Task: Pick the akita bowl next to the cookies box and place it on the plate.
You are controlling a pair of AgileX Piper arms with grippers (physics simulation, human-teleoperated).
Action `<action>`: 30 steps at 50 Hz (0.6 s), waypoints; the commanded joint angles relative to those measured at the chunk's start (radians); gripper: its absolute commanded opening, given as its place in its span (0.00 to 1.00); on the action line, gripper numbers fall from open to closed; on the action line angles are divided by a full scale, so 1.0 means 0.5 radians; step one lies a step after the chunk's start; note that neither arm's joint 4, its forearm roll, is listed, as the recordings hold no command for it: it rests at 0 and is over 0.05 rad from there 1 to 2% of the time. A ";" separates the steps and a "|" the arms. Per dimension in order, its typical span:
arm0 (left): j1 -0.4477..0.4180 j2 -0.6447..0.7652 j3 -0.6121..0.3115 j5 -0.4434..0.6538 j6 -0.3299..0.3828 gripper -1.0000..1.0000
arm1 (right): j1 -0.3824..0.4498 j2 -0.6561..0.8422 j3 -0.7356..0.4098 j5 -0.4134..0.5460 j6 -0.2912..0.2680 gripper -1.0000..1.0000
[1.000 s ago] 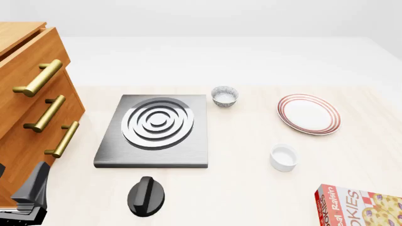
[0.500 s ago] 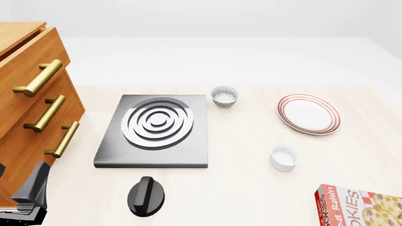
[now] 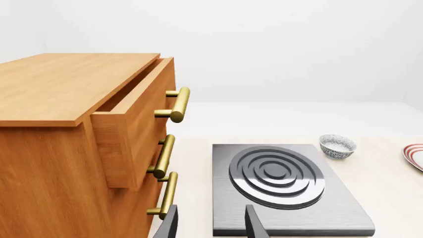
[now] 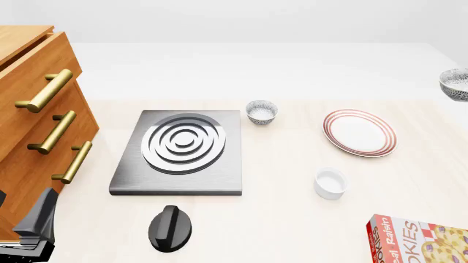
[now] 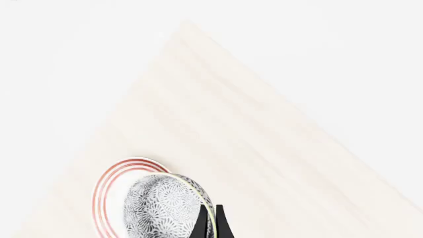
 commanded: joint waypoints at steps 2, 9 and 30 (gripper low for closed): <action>0.000 0.000 0.000 0.000 0.000 1.00 | 0.142 0.055 -0.019 -0.065 0.185 0.00; 0.000 0.000 0.000 0.000 0.000 1.00 | 0.236 0.058 0.082 -0.183 0.346 0.00; 0.000 0.000 0.000 0.000 0.000 1.00 | 0.451 0.088 0.431 -0.661 0.639 0.00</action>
